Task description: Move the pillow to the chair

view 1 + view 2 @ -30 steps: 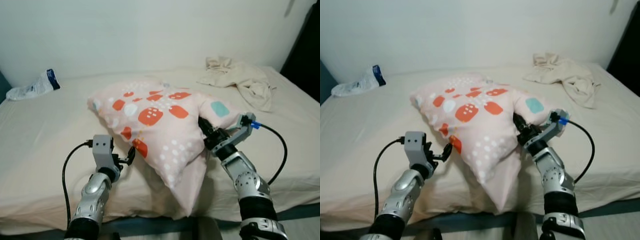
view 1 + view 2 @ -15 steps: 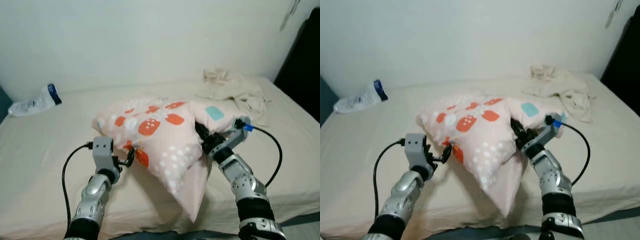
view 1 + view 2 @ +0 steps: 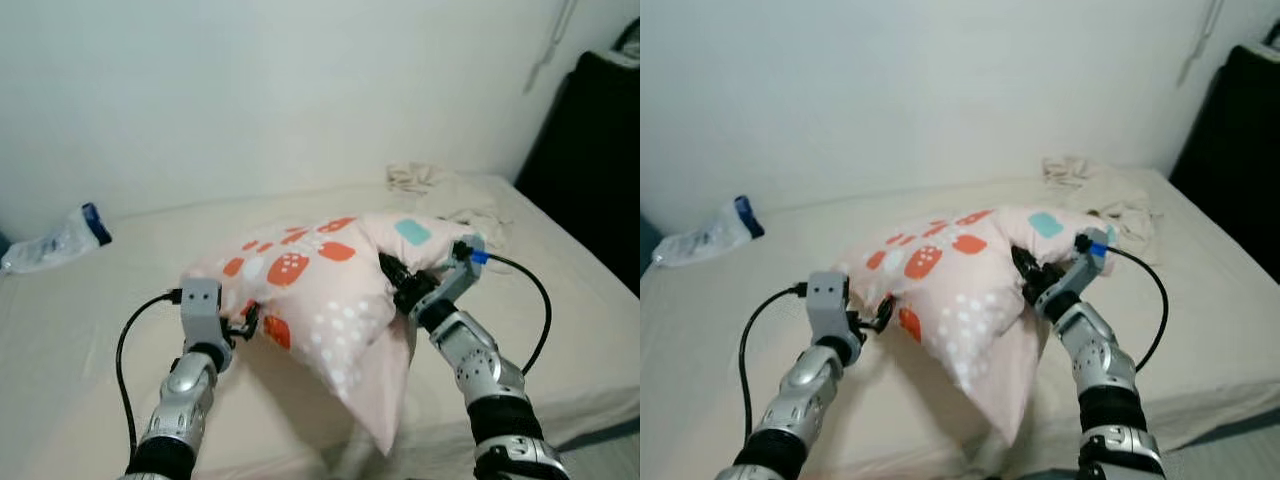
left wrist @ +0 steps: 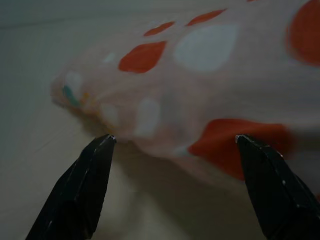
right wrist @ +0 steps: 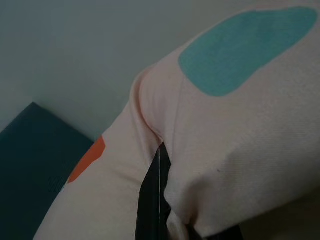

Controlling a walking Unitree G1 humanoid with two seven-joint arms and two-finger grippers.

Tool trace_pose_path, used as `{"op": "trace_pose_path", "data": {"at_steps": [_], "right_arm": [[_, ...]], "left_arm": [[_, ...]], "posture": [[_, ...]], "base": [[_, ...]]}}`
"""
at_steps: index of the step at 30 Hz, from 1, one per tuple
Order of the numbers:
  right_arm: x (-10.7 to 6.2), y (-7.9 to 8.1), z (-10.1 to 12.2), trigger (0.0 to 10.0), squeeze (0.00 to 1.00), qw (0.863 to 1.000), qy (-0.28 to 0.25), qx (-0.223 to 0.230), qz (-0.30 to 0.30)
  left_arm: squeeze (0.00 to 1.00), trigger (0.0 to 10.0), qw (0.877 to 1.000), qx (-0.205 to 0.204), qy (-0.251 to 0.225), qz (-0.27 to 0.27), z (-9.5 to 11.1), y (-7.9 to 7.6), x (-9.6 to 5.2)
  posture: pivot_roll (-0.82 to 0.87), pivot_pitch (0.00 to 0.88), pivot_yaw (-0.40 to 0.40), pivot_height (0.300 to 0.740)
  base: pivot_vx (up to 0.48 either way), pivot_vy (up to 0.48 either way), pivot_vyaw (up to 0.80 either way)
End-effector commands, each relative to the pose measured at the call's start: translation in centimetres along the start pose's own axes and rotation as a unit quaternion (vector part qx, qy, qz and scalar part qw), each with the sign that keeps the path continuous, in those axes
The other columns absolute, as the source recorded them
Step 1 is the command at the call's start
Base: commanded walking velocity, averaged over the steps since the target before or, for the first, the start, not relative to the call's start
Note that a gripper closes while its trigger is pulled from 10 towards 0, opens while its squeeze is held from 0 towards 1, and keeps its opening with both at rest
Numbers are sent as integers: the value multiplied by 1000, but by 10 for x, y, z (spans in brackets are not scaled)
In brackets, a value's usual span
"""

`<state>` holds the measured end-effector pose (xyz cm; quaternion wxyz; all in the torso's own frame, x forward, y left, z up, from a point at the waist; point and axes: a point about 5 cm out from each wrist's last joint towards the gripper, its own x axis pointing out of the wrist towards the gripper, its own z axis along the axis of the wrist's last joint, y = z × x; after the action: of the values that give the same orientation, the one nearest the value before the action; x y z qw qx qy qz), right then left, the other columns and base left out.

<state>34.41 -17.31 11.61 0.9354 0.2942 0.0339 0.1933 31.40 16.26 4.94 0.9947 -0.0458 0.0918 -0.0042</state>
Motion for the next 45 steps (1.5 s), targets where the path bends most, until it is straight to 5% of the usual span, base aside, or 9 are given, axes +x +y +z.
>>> {"op": "trace_pose_path", "data": {"at_steps": [1, 2, 15, 45], "right_arm": [[2, 4, 9, 7412, 0, 999, -27, -25, 8], [1, 4, 9, 10000, 0, 999, -29, -23, 14], [0, 10, 19, 10000, 0, 996, -44, -60, 45], [2, 15, 13, 10000, 0, 995, -42, -67, 54]], "left_arm": [[0, 10000, 999, 9, 19, 30, -9, 15, -5], [0, 10000, 999, 9, 24, 44, -11, 20, -6], [0, 10000, 994, 10, 37, 107, -18, 40, -12], [0, 10000, 998, 27, 31, 37, -17, 19, -9]], "posture": [[-33, 0, 22, 740], [-33, 0, 21, 740], [-29, 0, 5, 740], [-35, 0, 18, 740]], "base": [[0, 0, 0], [0, 0, 0], [0, 0, 606], [0, -79, 778]]}}
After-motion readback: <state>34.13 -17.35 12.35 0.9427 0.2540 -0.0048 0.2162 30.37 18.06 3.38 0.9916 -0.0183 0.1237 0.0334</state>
